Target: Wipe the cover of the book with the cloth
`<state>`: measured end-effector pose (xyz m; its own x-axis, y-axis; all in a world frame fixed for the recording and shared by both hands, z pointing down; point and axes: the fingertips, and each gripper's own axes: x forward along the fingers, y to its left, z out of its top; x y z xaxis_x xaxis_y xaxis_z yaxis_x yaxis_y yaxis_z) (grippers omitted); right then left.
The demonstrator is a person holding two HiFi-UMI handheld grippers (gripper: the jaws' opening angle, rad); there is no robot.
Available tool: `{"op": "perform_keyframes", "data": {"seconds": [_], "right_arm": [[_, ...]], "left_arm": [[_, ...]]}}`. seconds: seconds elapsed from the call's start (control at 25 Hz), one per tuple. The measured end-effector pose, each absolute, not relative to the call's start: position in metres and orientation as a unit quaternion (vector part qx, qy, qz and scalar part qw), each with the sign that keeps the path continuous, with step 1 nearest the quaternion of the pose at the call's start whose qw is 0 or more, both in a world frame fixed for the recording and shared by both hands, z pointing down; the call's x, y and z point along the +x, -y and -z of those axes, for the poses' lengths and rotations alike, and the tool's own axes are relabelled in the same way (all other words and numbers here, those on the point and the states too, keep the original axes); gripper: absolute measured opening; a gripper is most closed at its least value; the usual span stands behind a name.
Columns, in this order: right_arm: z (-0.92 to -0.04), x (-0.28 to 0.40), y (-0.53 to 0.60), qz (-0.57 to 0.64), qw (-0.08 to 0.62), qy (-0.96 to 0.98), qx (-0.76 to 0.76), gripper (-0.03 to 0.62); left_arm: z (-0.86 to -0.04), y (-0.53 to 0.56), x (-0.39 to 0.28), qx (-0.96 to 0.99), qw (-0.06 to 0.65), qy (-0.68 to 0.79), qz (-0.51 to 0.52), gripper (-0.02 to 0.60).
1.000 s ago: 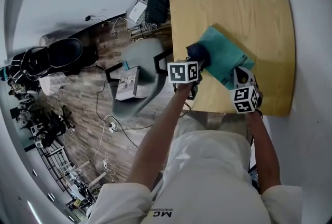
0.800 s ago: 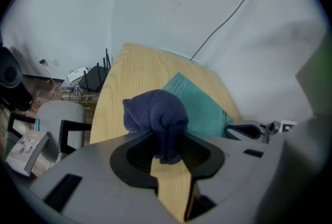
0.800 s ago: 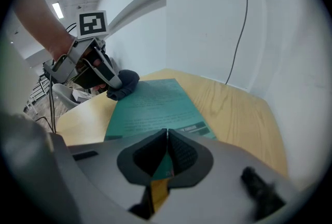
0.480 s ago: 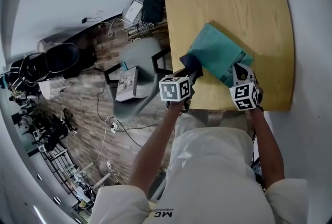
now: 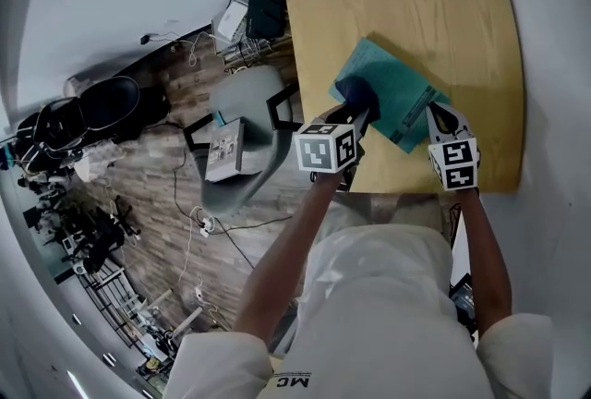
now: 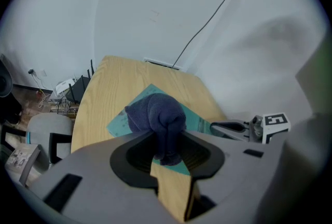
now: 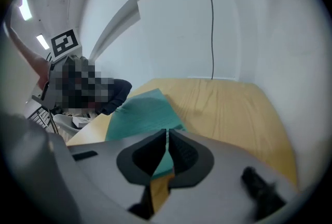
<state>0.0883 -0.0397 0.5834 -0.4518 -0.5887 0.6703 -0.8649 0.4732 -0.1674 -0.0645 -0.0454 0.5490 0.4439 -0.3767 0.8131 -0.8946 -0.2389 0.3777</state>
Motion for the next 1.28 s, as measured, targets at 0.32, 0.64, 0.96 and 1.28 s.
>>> {"op": "perform_keyframes", "data": {"seconds": [0.32, 0.64, 0.96, 1.28], "right_arm": [[-0.602, 0.119, 0.048, -0.214, 0.350, 0.785, 0.465, 0.034], [-0.604, 0.119, 0.046, -0.179, 0.373, 0.785, 0.461, 0.032], [-0.606, 0.117, 0.049, -0.178, 0.375, 0.790, 0.451, 0.032], [-0.603, 0.117, 0.047, -0.167, 0.391, 0.784, 0.452, 0.032]], "left_arm": [[-0.562, 0.067, -0.033, 0.733, 0.440, 0.428, -0.293, 0.135], [-0.577, 0.093, 0.013, 0.746, 0.428, 0.405, -0.310, 0.135], [-0.600, 0.093, 0.030, 0.752, 0.402, 0.370, -0.368, 0.135], [-0.596, 0.080, 0.014, 0.748, 0.417, 0.364, -0.366, 0.135]]}}
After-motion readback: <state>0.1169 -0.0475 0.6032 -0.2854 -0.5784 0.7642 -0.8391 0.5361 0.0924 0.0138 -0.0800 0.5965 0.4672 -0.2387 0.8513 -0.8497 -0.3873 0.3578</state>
